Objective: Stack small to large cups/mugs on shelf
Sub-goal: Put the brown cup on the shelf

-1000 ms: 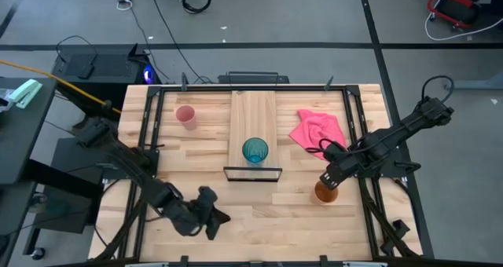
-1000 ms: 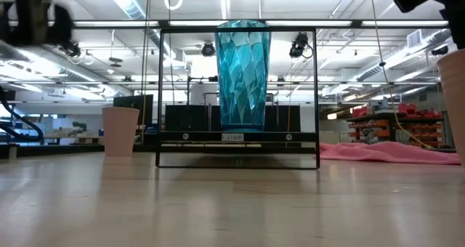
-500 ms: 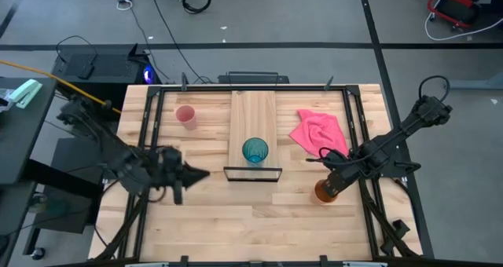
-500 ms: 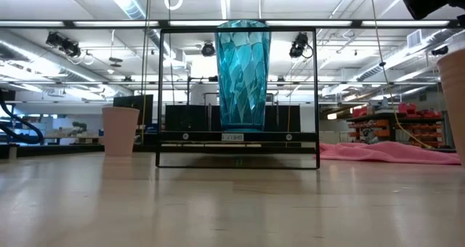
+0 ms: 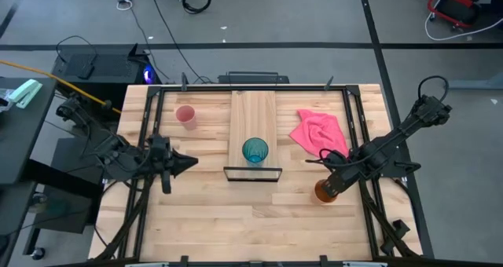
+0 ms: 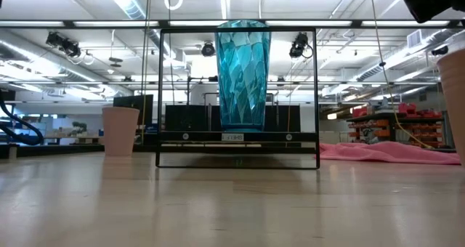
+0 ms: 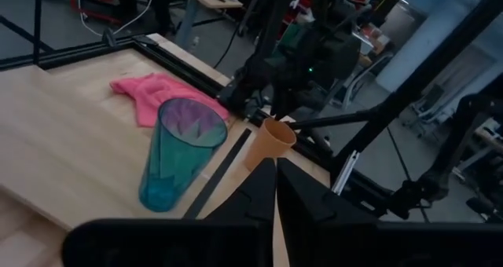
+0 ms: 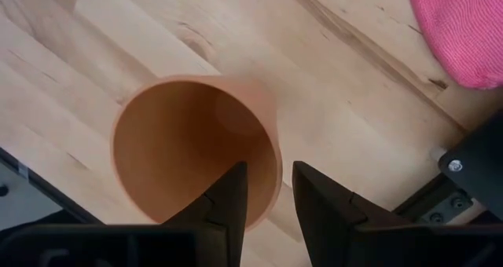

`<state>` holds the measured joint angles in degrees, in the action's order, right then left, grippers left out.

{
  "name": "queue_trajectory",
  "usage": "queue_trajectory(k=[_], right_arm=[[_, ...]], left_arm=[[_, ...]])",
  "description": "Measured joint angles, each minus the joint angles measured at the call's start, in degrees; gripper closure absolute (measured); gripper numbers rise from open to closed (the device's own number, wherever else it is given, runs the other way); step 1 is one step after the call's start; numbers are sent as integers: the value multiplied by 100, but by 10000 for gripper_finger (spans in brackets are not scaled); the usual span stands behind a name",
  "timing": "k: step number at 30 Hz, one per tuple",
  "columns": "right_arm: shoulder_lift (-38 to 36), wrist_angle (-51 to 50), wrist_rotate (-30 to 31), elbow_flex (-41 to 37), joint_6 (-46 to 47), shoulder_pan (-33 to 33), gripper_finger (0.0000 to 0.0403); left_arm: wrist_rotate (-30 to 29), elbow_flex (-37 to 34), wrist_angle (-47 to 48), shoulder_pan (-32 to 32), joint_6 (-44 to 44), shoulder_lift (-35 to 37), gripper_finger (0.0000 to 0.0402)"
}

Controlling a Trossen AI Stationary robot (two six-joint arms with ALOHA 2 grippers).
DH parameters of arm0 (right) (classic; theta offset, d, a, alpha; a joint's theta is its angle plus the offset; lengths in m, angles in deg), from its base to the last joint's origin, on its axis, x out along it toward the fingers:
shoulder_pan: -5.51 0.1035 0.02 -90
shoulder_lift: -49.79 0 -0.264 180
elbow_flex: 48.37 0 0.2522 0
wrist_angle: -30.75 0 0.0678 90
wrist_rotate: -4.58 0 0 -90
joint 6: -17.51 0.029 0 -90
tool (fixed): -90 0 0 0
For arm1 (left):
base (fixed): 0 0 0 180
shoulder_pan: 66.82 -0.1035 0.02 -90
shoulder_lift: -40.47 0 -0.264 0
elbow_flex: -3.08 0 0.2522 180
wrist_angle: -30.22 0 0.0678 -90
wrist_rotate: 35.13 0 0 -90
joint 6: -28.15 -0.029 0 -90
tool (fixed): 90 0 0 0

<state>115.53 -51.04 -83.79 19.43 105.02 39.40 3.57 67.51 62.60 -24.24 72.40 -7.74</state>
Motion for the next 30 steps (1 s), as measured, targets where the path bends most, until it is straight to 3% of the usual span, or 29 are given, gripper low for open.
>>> queue_trajectory(k=[22, 30], right_arm=[[589, 29, 68, -7, -49, 0, 294], [589, 26, 90, -7, 146, 0, 335]], left_arm=[[17, 0, 6, 0, 6, -2, 372], [17, 0, 8, 0, 8, -2, 383]])
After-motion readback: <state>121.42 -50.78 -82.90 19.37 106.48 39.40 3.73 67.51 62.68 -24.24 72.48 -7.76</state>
